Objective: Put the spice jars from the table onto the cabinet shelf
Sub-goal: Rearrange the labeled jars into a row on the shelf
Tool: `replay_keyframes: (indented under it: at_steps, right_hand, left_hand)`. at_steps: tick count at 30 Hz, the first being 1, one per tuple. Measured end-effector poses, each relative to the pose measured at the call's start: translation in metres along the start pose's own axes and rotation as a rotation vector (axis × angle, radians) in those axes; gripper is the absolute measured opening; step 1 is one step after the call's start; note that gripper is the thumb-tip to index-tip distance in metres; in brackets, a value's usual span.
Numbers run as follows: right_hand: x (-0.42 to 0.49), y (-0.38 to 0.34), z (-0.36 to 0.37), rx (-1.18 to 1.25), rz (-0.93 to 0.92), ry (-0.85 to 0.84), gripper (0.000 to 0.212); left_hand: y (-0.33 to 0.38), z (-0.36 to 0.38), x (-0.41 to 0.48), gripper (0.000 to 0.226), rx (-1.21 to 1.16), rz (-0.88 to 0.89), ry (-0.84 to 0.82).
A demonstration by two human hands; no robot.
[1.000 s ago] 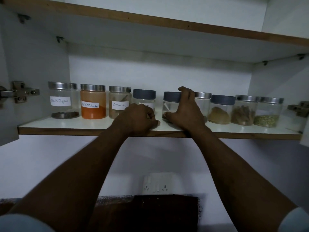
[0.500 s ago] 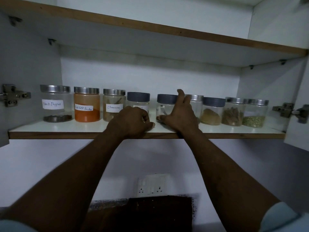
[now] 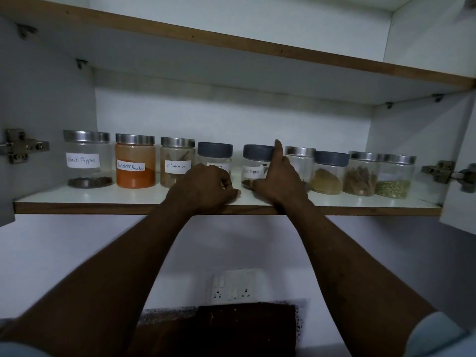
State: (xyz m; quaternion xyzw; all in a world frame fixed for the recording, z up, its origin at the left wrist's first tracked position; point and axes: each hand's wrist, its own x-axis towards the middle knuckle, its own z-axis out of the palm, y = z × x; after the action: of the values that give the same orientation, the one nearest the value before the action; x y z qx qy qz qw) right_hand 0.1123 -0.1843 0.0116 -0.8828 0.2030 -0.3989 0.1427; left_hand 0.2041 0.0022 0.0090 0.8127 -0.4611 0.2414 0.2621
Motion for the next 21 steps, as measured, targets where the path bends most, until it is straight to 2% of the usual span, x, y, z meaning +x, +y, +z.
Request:
replay_keyframes:
  at_steps: [7, 21]
  right_hand:
    - [0.004, -0.001, 0.005, 0.02, 0.035, -0.011, 0.137]
    - [0.016, 0.004, 0.012, 0.032, 0.014, -0.062, 0.127]
  left_hand:
    - [-0.001, -0.001, -0.001, 0.027, 0.011, -0.02, -0.003]
    - [0.001, -0.005, -0.003, 0.026, 0.018, -0.049, -0.003]
